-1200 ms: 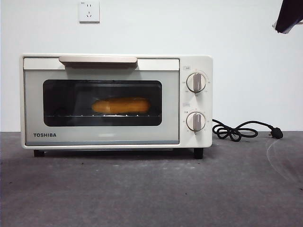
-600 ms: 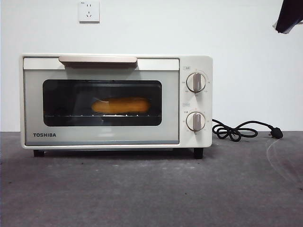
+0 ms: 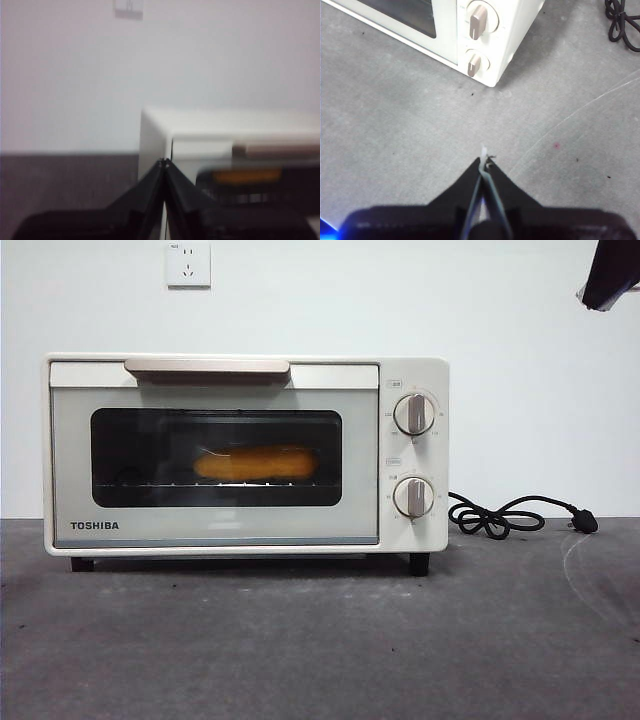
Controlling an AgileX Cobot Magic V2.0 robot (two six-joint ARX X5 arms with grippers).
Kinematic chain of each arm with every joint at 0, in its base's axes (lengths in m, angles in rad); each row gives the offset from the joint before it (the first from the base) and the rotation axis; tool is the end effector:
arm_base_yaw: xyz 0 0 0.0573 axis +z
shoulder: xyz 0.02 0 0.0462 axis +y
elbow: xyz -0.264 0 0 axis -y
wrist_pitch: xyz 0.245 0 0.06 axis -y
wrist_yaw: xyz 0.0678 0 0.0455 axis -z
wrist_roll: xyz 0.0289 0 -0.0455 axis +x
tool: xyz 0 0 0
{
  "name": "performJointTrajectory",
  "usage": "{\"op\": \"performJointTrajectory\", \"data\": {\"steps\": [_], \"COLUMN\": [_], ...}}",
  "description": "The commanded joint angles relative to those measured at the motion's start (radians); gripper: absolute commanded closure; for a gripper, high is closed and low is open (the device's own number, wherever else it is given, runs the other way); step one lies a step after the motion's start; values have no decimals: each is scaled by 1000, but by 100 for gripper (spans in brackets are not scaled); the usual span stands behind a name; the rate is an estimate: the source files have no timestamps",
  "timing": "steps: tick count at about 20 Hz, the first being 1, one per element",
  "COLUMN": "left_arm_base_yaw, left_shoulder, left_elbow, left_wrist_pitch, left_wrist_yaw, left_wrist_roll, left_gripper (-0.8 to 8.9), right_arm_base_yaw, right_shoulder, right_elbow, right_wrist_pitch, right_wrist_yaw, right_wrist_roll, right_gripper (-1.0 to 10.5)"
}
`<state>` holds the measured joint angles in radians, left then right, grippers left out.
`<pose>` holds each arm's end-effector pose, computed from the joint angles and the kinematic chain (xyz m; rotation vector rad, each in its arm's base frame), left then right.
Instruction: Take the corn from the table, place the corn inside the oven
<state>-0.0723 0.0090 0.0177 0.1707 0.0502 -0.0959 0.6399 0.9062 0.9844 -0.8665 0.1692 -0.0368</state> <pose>0.0952 -0.0084 0.1853 -0.0975 -0.1735 -0.1307 0.1350 0.0944 0.3220 -0.3476 0.7235 0.4597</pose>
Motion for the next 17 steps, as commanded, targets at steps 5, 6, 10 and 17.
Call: {"op": "performJointTrajectory", "data": {"steps": [5,6,10,17], "left_arm_base_yaw": [4,3,4,4], "left_shoulder": [-3,-3,-3,1], "left_elbow": [-5,-5,-5,-5], "left_wrist_pitch": [-336,-341,-340,-340], "left_wrist_yaw": [-99,-99,-99,-98], "left_wrist_roll": [28,42,46,46], "left_gripper": [817,817,817,817], "right_arm_base_yaw": [0,0,0,0], "right_shoulder": [1,1,1,1], "right_elbow": [-7,-7,-7,-7], "right_wrist_pitch": [6,7,7,7], "right_wrist_yaw": [4,4,3,3], "right_wrist_roll": [10,10,10,10], "right_gripper": [947,947,947,947]}}
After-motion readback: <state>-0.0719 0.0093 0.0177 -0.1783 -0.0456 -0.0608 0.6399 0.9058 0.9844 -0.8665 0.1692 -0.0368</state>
